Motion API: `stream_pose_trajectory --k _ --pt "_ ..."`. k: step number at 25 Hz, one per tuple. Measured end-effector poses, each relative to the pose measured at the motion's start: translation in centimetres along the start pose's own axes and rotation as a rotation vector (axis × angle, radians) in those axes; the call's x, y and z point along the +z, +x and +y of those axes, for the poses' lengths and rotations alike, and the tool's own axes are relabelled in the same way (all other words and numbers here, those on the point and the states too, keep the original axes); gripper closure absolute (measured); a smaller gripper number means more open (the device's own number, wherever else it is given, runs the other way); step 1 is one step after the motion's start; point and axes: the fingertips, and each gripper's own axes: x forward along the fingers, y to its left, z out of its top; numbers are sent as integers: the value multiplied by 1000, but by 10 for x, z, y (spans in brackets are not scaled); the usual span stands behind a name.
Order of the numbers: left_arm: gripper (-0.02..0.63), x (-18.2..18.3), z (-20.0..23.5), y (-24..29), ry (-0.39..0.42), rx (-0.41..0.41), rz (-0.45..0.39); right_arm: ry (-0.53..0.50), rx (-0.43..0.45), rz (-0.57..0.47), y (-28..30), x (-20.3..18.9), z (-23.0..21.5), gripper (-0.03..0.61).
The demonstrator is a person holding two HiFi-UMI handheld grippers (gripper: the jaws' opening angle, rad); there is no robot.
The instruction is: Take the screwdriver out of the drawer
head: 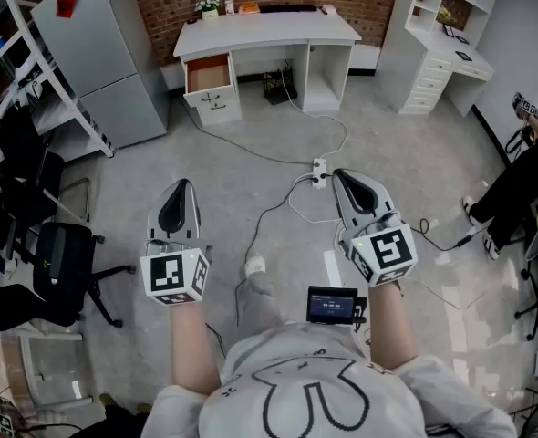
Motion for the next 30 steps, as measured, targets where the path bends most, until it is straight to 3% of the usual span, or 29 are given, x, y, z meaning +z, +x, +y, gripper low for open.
stream_pose_trajectory --k 13,30 --pt "601 -32 50 98 -2 -7 31 27 -6 10 104 -16 -34 558" --pt "601 -77 173 280 -11 -8 46 12 17 62 324 -35 -71 558"
